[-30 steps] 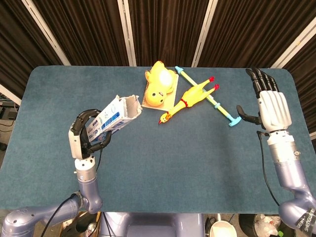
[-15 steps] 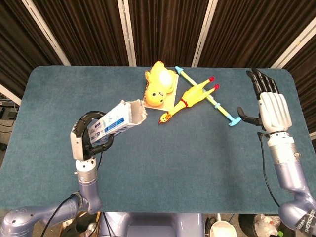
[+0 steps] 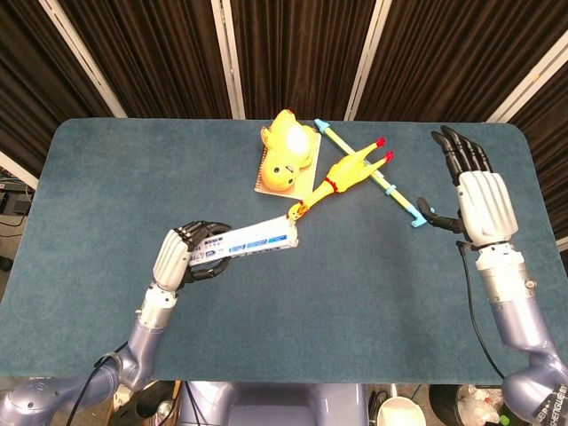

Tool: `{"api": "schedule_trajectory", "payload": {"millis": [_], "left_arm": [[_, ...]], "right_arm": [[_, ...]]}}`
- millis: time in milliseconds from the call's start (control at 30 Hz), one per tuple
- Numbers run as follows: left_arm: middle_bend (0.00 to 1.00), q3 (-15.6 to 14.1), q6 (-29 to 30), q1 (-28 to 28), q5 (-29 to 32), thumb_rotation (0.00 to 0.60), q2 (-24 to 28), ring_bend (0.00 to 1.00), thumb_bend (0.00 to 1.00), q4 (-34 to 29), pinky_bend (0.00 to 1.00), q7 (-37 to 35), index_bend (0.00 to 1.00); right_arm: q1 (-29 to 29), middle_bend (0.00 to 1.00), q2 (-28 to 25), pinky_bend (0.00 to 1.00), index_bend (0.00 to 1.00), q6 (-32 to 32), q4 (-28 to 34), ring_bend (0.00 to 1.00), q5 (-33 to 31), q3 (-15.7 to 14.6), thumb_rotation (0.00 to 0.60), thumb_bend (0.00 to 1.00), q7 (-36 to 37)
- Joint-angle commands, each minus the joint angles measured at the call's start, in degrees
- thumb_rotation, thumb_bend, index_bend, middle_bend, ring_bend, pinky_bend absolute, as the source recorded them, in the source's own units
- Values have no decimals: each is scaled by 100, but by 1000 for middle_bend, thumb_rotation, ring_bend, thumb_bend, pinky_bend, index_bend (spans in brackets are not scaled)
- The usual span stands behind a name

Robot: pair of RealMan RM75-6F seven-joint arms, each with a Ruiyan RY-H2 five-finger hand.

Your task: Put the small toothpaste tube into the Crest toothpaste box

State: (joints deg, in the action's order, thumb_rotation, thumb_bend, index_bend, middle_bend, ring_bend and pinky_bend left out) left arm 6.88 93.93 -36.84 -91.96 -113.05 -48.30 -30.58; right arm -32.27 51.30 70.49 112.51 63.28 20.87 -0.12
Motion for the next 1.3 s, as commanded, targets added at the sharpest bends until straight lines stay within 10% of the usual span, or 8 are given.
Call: {"api": "schedule_trajectory", "payload": {"millis": [33,267,433,833,1300], "left_arm": [[475,-215,-473,131,122,600,-50,451,454,157,530,442,301],[446,-324,-1172,219,362,600,15,431,441,9,518,1177,291],[247,-384,-1568,330,560,600,191,213,327,-376,247,1792,187],[124,-248,-2016,492,1008,600,1388,108,274,-2633,118,3628,123],[52,-676,-664,1524,343,600,3945,46,100,-4705,78,3749,92]], "right_arm": [[18,0,-32,67,0,29,76,0,61,10,600,348,-13],[97,0,-117,67,0,122,269,0,145,38,600,348,-2],[173,0,-159,67,0,176,397,0,175,31,600,347,30],[367,0,-250,67,0,217,706,0,401,-172,600,348,-114],[1410,0,-545,37,0,337,691,0,1420,-1582,600,348,-1150]]}}
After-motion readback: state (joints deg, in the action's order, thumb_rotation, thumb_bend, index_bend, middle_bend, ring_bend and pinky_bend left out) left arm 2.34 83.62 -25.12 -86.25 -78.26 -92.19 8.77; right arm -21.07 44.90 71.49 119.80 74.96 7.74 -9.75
